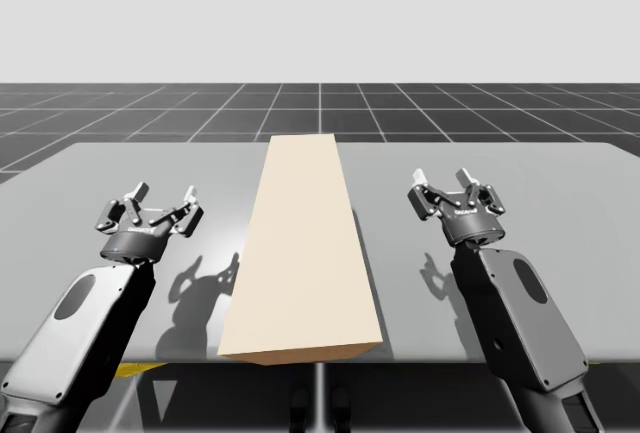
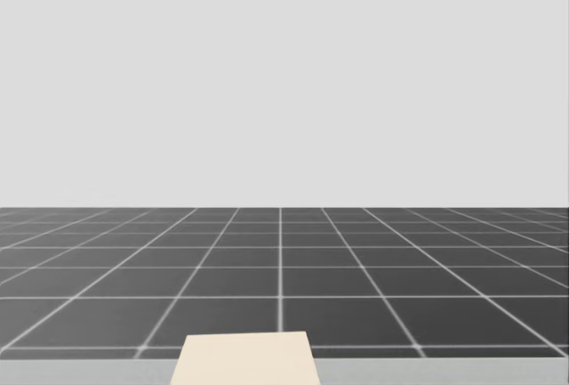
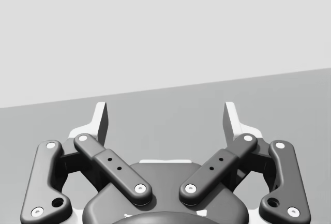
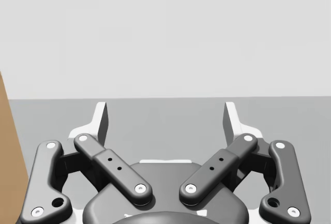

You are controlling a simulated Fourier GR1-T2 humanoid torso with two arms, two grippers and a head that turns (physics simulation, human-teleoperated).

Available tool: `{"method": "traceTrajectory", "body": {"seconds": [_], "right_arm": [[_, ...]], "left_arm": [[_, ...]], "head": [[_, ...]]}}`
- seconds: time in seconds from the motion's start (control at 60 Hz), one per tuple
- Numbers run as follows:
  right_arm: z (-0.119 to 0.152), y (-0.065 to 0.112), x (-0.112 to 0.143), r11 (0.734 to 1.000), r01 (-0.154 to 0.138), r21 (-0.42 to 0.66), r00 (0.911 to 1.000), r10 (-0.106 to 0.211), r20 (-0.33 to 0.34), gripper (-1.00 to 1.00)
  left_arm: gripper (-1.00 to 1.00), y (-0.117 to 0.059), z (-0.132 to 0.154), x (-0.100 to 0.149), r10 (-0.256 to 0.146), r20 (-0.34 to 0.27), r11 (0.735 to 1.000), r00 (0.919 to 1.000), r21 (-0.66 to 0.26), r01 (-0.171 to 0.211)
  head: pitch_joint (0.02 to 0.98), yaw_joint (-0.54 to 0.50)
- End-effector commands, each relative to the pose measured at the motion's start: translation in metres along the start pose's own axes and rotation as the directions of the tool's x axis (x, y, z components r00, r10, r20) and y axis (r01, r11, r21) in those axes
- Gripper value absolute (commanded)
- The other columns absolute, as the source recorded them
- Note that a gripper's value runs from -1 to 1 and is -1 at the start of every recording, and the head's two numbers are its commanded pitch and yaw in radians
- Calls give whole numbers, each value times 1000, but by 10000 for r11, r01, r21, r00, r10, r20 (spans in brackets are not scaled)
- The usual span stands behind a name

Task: Retrieve the object from inside the box.

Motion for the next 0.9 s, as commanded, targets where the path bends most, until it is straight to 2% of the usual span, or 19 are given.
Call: {"method": "traceTrajectory", "body": {"seconds": [0.017,0.1,0.15,0.217,0.233,0.267,0.283,0.333,0.35,0.383,0.4,0.45,0.517,0.55,0.667,0.7,0.717,0.8,0.9], "right_arm": [[1,1,-3,10000,66,-66,9999,-66,-81,-1000],[0,0,-4,9999,-86,60,9998,87,-165,-1000],[-2,-2,-6,9999,-129,81,9988,133,-481,-1000],[-4,-4,-13,9994,-227,261,9931,255,-1144,-1000],[-4,-3,-16,9988,-91,487,9890,162,-1470,-1000],[-4,-3,-19,9976,-162,671,9853,274,-1689,-1000],[-3,-1,-22,9936,-428,1043,9800,620,-1889,-1000],[-1,2,-26,9867,-225,1609,9743,578,-2178,-1000],[1,4,-28,9800,-242,1977,9707,703,-2297,-1000],[2,7,-29,9743,-123,2247,9673,685,-2442,-1000],[5,10,-31,9642,25,2653,9637,685,-2582,-1000],[9,16,-33,9432,145,3318,9612,782,-2644,-1000],[16,25,-35,9055,289,4233,9629,884,-2550,-1000],[19,30,-35,8900,147,4557,9654,1061,-2383,-1000],[28,44,-38,8201,79,5721,9674,1386,-2121,-1000],[30,46,-38,8112,103,5847,9672,1403,-2117,-1000],[31,49,-39,7977,3,6030,9678,1515,-2009,-1000],[35,55,-40,7611,101,6485,9707,1481,-1890,-1000],[40,60,-42,7207,-53,6932,9757,1557,-1544,-1000]], "left_arm": [[-1000,-1,0,-1,-37,-87,10000,10000,-65,36],[-1000,0,0,-2,-51,-177,10000,9998,-79,49],[-1000,1,-2,-5,-65,-721,9995,9974,-314,42],[-1000,1,-3,-13,1,-1911,9967,9816,-792,-155],[-1000,0,-3,-16,-189,-2329,9941,9723,-1079,-65],[-1000,-1,-2,-18,-245,-2534,9925,9670,-1223,-69],[-1000,-3,-1,-20,-430,-2755,9876,9603,-1568,-8],[-1000,-7,1,-22,-663,-2976,9778,9524,-2095,26],[-1000,-11,3,-23,-808,-3042,9674,9492,-2533,11],[-1000,-14,6,-22,-847,-3009,9576,9499,-2879,-58],[-1000,-19,9,-21,-946,-2936,9410,9512,-3383,-109],[-1000,-29,14,-19,-1008,-2789,9113,9550,-4110,-238],[-1000,-43,22,-17,-1334,-2587,8647,9567,-5020,-151],[-1000,-50,26,-18,-1579,-2500,8398,9553,-5429,-33],[-1000,-67,36,-20,-2217,-2296,7786,9477,-6268,303],[-1000,-70,37,-20,-2271,-2256,7688,9474,-6387,322],[-1000,-73,39,-20,-2398,-2184,7558,9459,-6535,407],[-1000,-82,44,-21,-2540,-2073,7206,9447,-6921,418],[-1000,-93,52,-20,-2603,-1794,6677,9487,-7432,427]], "head": [[57,-10],[57,-12],[57,-13],[58,-13],[59,-13],[59,-14],[60,-15],[61,-15],[61,-15],[61,-16],[60,-17],[59,-20],[59,-20],[60,-22],[59,-28],[59,-29],[60,-30],[60,-35],[58,-39]]}}
